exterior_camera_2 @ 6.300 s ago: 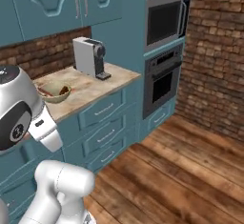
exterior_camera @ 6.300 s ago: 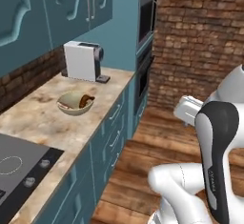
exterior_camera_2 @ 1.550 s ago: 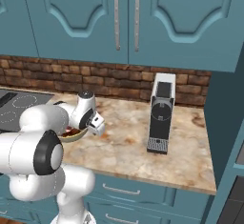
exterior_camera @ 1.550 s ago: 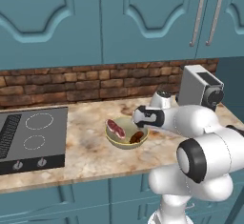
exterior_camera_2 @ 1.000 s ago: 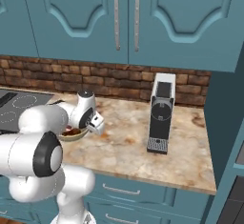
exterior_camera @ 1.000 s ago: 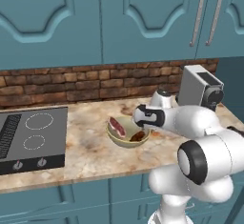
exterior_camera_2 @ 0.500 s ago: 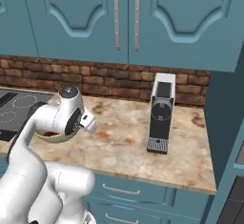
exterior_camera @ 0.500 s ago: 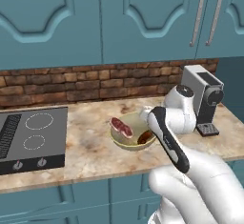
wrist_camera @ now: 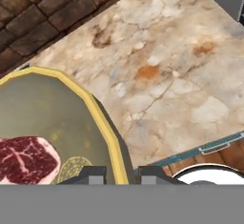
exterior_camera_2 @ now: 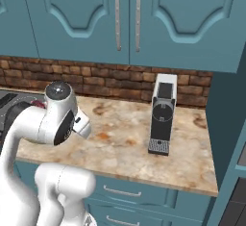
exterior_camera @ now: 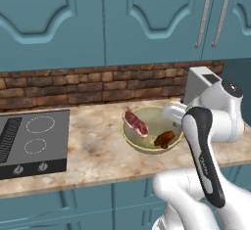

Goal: Place the bowl with the cucumber and squash on the top shelf of the fridge. Place the bowl with the steak and chicken drumstick on the second highest shelf of the fridge.

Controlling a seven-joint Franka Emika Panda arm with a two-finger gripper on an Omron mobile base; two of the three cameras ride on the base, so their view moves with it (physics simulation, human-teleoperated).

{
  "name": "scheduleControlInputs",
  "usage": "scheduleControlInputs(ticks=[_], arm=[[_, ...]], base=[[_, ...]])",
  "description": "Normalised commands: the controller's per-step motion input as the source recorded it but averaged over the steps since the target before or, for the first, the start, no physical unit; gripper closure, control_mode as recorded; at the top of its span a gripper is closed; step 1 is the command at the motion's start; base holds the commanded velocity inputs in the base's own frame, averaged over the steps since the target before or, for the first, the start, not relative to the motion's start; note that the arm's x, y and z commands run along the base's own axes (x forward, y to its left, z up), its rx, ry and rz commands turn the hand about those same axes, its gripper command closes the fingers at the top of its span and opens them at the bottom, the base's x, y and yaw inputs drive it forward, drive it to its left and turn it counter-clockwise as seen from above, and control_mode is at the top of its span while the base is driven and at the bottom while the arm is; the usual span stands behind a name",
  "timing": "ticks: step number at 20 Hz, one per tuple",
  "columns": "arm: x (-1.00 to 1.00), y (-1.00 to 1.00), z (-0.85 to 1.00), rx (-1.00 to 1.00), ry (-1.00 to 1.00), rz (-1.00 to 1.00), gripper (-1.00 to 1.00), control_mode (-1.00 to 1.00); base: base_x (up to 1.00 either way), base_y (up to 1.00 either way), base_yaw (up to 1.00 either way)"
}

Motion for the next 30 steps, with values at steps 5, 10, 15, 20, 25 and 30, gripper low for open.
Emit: scheduleControlInputs(ticks=[5, 10, 15, 20, 25, 30], arm=[[-0.18, -0.38, 0.25, 0.11, 0.11, -0.09, 1.00, -1.00], [-0.15, 0.00, 0.00, 0.00, 0.00, 0.00, 1.00, 1.00], [0.00, 0.00, 0.00, 0.00, 0.00, 0.00, 1.00, 1.00], [0.00, 0.00, 0.00, 0.00, 0.00, 0.00, 1.00, 1.00], [0.00, 0.00, 0.00, 0.00, 0.00, 0.00, 1.00, 1.00], [0.00, 0.00, 0.00, 0.00, 0.00, 0.00, 1.00, 1.00]], base=[[0.00, 0.00, 0.00], [-0.40, 0.00, 0.01], [-1.00, 0.21, 0.43], [-0.42, 0.41, 0.95], [-0.09, 0.47, 0.99], [0.23, 0.77, 0.77]])
